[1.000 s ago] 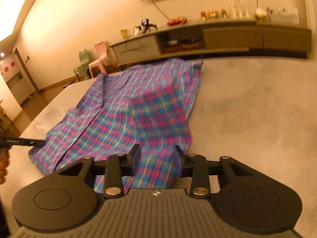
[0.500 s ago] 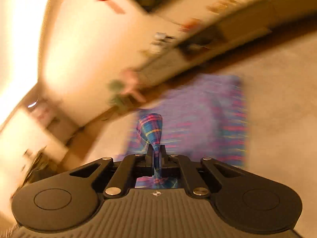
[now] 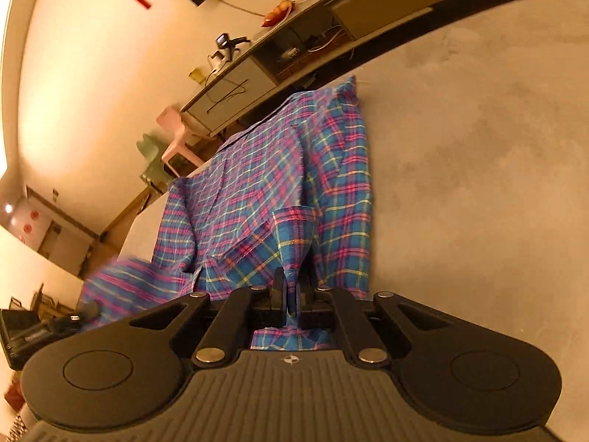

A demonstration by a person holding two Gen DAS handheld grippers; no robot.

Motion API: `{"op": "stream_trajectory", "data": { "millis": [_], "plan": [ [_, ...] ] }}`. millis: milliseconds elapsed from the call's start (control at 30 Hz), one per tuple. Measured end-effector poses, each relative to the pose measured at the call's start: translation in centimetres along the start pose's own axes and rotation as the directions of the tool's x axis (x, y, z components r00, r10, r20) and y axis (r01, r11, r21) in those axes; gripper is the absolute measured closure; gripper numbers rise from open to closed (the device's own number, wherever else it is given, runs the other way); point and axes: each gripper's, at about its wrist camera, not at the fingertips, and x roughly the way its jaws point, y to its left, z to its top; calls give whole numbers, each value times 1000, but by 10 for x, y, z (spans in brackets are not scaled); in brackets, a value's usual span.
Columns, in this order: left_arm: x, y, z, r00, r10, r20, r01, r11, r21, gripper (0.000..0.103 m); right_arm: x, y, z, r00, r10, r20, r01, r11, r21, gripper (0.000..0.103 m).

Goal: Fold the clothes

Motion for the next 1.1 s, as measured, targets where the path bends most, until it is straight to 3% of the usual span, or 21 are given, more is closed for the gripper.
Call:
{"op": "stream_trajectory", "data": {
  "millis": [67, 167, 267, 367, 400, 500, 533, 567, 633, 667, 700, 800, 867, 933, 1000, 1033, 1100],
  "plan": [
    [10, 33, -4, 997, 63, -49, -69, 990, -125, 101, 6, -2, 1, 1000, -21, -8, 21, 1000, -2, 100],
    [11, 46, -12, 991, 123, -53, -130, 979, -157, 96, 10, -2, -2, 997, -74, -13, 74, 997, -37, 99],
    [-4, 22, -15, 977, 213, -7, -213, 975, -65, 83, 3, 10, -1, 990, -137, 19, 139, 986, -92, 93],
    [-27, -16, -19, 936, 340, 90, -347, 934, 82, 76, -30, 48, -4, 984, -128, 123, 153, 965, -214, 90],
    [-33, -30, -21, 925, 359, 124, -374, 917, 137, 75, -32, 54, -12, 988, -114, 102, 137, 957, -256, 90],
    [-32, -59, -35, 942, 315, 111, -334, 901, 277, 75, -37, 72, -37, 997, -77, 31, 83, 923, -377, 90],
    [-23, -60, -43, 939, 337, 72, -342, 890, 302, 76, -39, 77, -45, 998, -67, 7, 63, 908, -415, 90],
    [-13, -55, -52, 924, 379, 47, -374, 872, 315, 80, -40, 83, -54, 998, -57, -18, 43, 891, -452, 90],
    [-3, -43, -68, 892, 450, 49, -440, 836, 328, 91, -19, 76, -71, 986, -155, -68, 101, 860, -500, 90],
    [0, -40, -74, 879, 474, 50, -463, 822, 331, 93, -14, 70, -75, 983, -173, -54, 122, 850, -512, 92],
    [-3, -41, -77, 876, 480, 53, -469, 820, 329, 93, -9, 64, -80, 981, -190, -38, 142, 841, -522, 92],
    [-12, -44, -88, 867, 495, 59, -486, 813, 321, 94, -7, 58, -75, 982, -184, -49, 140, 869, -474, 92],
    [-25, -45, -94, 865, 502, 30, -487, 821, 299, 94, -5, 72, -80, 974, -211, -82, 135, 833, -536, 92],
    [-42, -48, -102, 861, 508, -4, -488, 828, 276, 94, -7, 82, -86, 963, -229, -139, 105, 800, -590, 92],
    [-62, -57, -118, 848, 529, -33, -498, 817, 289, 94, -13, 87, -96, 952, -218, -214, 39, 782, -623, 91],
    [-72, -62, -124, 840, 541, -26, -510, 806, 300, 93, -16, 89, -98, 941, -208, -267, -9, 774, -633, 91],
    [-91, -75, -126, 826, 560, 61, -549, 775, 314, 88, -29, 100, -109, 929, -194, -314, -74, 734, -675, 87]
  ]
}}
